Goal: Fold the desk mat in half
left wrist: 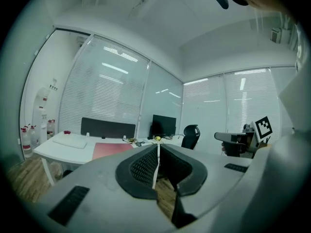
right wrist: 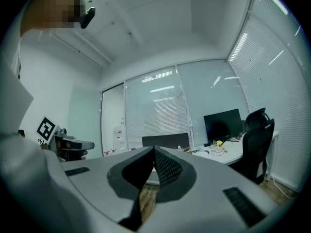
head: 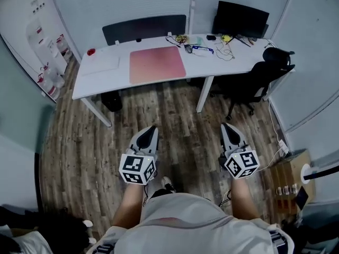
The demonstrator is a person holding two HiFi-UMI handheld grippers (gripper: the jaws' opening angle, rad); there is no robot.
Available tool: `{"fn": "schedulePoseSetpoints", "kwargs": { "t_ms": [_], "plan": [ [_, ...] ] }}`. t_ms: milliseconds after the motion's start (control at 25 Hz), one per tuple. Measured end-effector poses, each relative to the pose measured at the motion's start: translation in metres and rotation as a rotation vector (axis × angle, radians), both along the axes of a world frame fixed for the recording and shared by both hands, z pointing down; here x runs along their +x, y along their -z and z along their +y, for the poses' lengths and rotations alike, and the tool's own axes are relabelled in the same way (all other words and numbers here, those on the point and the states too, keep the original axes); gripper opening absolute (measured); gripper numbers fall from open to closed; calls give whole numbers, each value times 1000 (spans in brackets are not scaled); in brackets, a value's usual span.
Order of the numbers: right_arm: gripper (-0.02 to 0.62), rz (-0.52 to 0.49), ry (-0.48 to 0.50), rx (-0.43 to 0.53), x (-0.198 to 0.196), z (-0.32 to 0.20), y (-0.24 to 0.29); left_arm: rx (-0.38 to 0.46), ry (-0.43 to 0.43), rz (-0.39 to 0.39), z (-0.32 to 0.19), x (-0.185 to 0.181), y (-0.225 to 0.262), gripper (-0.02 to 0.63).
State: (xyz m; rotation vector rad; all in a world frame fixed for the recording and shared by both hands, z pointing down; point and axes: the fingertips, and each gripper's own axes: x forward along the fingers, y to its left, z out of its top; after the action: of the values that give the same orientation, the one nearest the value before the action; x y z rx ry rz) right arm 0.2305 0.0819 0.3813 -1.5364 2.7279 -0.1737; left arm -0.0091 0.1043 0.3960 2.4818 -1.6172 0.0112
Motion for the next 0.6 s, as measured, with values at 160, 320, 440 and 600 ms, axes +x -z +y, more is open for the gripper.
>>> {"fn": "schedulePoseSetpoints", "kwargs": {
  "t_ms": [160, 320, 440, 600],
  "plan": [
    [52, 6, 13, -20, -33, -62, -8, -10, 14, -8, -58, -33, -4, 25],
    [52, 25, 30, -54, -58, -109, -22, -33, 21, -12, -102, -53, -14, 25],
    [52, 25, 40, -78, -64, -146, -31, -52, 29, -12, -133, -59, -20, 26],
    [52, 9, 65, -93, -64, -205, -39, -69, 67, -26, -177, -62, -27, 26]
  ]
}}
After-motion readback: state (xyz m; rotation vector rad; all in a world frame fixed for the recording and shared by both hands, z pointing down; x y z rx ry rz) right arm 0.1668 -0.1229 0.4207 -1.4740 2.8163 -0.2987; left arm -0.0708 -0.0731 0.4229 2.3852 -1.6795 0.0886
